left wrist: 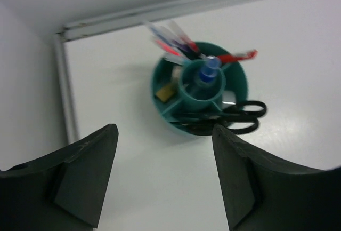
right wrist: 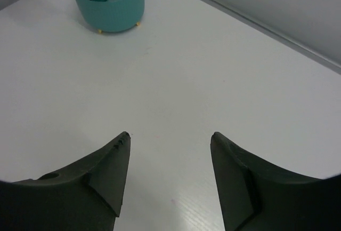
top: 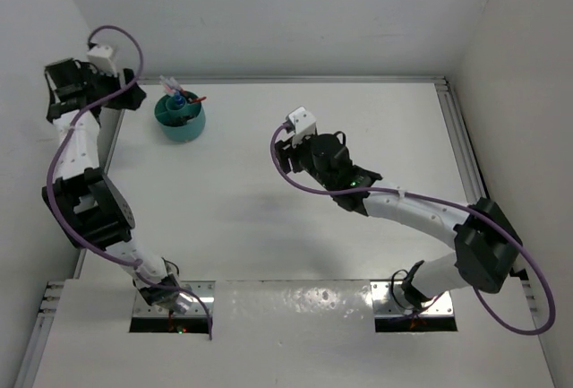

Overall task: Sort the stationery into containers
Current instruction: Place the scissors in the storage box, then reset both arms

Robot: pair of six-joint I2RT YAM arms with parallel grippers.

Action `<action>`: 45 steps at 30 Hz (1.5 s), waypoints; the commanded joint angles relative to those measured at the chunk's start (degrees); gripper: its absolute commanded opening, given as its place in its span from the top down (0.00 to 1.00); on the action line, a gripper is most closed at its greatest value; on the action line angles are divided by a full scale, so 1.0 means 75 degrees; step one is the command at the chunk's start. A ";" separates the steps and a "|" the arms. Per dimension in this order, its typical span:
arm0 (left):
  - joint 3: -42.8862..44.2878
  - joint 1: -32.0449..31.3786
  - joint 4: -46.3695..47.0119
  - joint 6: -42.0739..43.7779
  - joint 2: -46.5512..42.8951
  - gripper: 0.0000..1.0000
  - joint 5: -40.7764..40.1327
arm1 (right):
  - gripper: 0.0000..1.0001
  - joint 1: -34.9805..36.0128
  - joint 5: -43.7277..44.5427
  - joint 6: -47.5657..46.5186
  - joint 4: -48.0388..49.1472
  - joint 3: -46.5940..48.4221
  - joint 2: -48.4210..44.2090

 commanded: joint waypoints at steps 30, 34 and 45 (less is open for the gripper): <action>-0.0812 0.2360 -0.0093 -0.1971 -0.0547 0.33 -0.1716 | 0.01 -0.3677 0.3486 0.3914 -0.6051 -0.1471 -0.3764; -0.0824 0.2302 -0.0093 -0.2018 -0.0594 0.33 -0.1670 | 0.01 -0.3676 0.3627 0.4066 -0.6087 -0.1424 -0.3705; -0.0812 0.2301 -0.0105 -0.2041 -0.0606 0.33 -0.1611 | 0.01 -0.3676 0.3720 0.4149 -0.6017 -0.1377 -0.3705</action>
